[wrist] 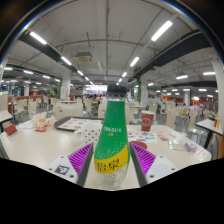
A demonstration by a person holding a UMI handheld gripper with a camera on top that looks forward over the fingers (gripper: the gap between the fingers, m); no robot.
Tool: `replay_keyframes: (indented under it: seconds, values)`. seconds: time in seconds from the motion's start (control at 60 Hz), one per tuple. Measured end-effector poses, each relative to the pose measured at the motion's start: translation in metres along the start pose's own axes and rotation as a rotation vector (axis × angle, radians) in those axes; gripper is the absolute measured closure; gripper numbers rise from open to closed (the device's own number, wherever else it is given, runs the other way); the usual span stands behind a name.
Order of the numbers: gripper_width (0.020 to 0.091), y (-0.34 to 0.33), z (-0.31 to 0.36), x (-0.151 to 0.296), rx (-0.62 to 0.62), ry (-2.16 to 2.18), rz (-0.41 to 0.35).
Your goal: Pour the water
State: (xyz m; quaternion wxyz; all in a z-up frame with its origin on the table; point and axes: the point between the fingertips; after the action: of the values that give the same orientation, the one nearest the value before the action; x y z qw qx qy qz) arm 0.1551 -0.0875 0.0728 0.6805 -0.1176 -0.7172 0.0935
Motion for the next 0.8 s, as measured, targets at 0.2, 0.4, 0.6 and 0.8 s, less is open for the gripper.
replay_keyframes:
  seconds: [0.2,0.4,0.6,0.8]
  values:
    - [0.0624,0.006,-0.007,-0.004,-0.026,0.032,0.043]
    - [0.0702,0.013,-0.036,0.023,-0.077,-0.111,-0.012]
    - [0.0702,0.059,-0.099,0.111,-0.316,-0.626,-0.077]
    - [0.0703,0.122,-0.085,0.171,-0.507,-1.444,-0.090]
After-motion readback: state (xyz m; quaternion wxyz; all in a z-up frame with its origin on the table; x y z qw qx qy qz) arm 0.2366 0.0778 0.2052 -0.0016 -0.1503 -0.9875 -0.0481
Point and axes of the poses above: the point between the fingertips, and its own axes, seen from behind it with the camera up: z to the left, x up, y forward, the way the camera looks, and after that the axes turned 8 degrees about z, right-handed
